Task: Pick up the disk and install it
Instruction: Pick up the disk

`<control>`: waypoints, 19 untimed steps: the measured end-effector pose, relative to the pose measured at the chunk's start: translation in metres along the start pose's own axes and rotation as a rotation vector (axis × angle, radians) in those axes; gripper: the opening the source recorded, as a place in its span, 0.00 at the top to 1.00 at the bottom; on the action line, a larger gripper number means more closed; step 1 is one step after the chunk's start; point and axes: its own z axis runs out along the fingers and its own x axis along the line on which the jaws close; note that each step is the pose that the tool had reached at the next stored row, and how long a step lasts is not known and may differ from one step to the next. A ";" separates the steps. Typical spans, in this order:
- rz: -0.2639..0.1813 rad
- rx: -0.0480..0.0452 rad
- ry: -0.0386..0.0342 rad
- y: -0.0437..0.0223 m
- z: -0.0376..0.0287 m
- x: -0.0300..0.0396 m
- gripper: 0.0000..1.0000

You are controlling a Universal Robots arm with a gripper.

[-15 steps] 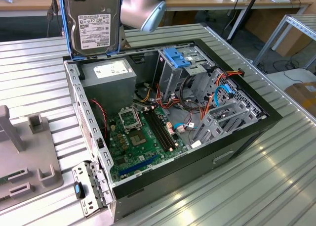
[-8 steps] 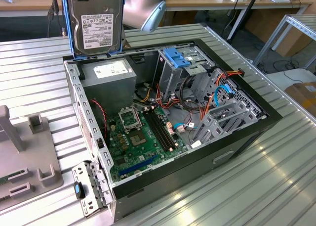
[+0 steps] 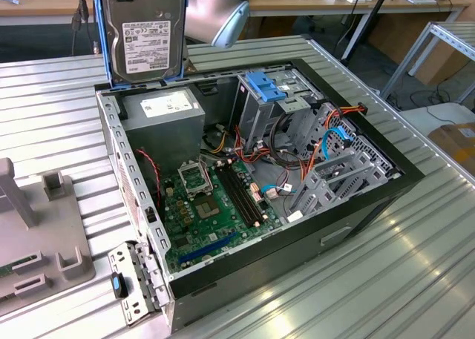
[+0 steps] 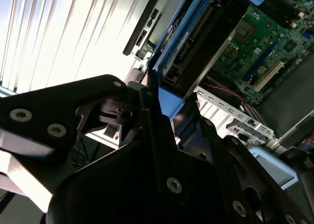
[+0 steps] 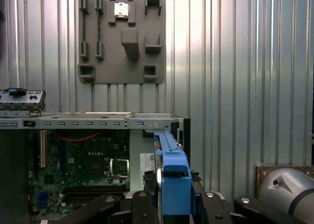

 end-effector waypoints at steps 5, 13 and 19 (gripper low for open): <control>0.000 0.0002 -0.0001 -0.0075 0.0002 0.0000 0.64; 0.000 0.0002 -0.0001 -0.0173 0.0003 -0.0001 0.64; 0.000 0.0001 0.0000 -0.0246 0.0004 -0.0001 0.64</control>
